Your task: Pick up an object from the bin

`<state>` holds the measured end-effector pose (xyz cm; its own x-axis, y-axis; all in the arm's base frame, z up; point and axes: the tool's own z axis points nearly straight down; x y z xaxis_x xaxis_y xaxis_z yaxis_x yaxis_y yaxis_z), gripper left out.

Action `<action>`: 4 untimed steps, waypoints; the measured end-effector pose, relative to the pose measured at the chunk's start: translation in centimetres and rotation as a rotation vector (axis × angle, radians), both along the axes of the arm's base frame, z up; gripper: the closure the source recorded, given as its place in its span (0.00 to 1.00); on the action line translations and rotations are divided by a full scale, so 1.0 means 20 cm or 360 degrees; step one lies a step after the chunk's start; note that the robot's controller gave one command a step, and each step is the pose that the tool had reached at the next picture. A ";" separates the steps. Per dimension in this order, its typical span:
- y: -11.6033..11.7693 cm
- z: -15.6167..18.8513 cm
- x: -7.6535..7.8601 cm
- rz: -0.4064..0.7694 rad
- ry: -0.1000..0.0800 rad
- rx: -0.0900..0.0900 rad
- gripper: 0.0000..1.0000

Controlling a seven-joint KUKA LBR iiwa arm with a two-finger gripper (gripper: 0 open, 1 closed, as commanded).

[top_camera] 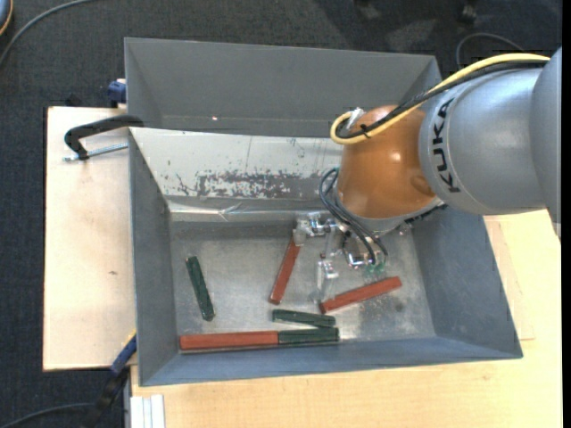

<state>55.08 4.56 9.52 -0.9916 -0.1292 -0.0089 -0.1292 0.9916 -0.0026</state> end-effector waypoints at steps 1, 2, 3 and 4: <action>0.25 -0.12 -0.21 0.0422 0.0014 0.0005 0.00; 0.25 -0.12 -0.20 0.0415 0.0010 0.0003 1.00; 0.25 -0.12 -0.20 0.0415 0.0008 0.0004 0.00; -0.19 -0.12 -0.21 0.1017 0.0010 -0.0006 0.00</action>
Offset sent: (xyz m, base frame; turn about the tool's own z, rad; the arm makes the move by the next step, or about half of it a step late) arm -0.0422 0.0482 -0.0252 -0.2623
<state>50.94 0.77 7.09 -0.7188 -0.6953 -0.0021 -0.6953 0.7188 -0.0031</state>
